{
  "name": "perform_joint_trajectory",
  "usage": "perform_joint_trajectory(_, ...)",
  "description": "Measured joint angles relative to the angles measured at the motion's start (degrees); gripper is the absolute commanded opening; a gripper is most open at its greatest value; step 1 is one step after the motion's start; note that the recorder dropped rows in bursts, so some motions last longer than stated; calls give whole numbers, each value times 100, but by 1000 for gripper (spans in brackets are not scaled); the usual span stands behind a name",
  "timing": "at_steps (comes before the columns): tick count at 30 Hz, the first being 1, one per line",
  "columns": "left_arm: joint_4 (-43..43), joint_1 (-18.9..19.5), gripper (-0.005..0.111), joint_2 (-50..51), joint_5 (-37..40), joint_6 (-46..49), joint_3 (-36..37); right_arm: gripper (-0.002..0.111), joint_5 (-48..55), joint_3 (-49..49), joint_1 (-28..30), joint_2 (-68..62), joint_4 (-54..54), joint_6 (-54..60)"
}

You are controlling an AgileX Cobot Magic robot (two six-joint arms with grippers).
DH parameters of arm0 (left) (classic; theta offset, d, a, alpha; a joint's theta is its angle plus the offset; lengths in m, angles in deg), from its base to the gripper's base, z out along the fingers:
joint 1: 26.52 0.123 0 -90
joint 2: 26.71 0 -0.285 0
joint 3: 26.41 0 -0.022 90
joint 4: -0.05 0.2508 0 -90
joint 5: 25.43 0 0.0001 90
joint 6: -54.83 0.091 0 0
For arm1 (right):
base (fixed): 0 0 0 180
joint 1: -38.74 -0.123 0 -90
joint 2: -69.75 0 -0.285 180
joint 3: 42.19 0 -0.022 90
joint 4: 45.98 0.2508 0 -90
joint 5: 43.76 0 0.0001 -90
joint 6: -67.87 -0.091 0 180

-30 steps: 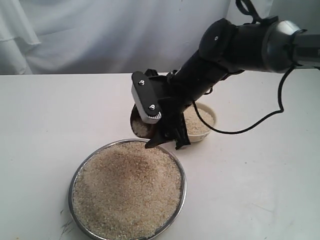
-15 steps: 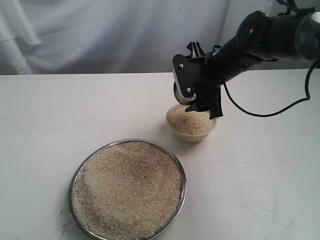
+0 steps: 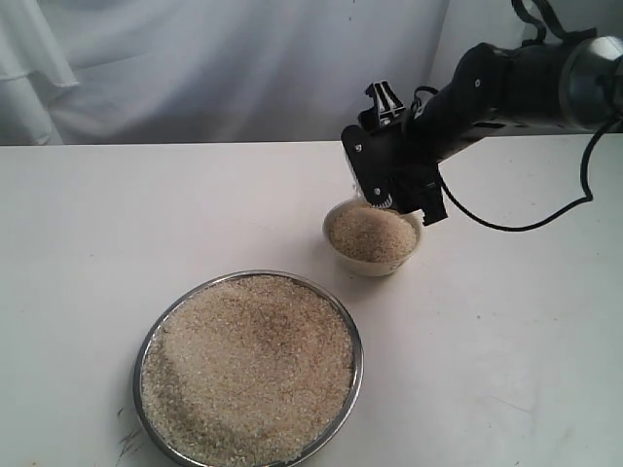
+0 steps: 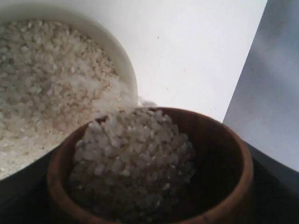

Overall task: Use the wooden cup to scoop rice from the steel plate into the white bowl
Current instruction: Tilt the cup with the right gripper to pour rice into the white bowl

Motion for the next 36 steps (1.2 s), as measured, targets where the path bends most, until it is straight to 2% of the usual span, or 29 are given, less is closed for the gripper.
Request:
perform_joint_trajectory(12,0,0,0,0,0,0,0,0,-109,0,0,-59,-1191,-238)
perform_joint_trajectory(19,0,0,0,0,0,0,0,0,-109,0,0,-59,-1484,-275)
perform_joint_trajectory(30,0,0,0,0,0,0,0,0,-109,0,-231,-59,-2152,-296)
perform_joint_trajectory(36,0,0,0,0,0,0,0,0,-94,0,-379,-59,-2894,-636)
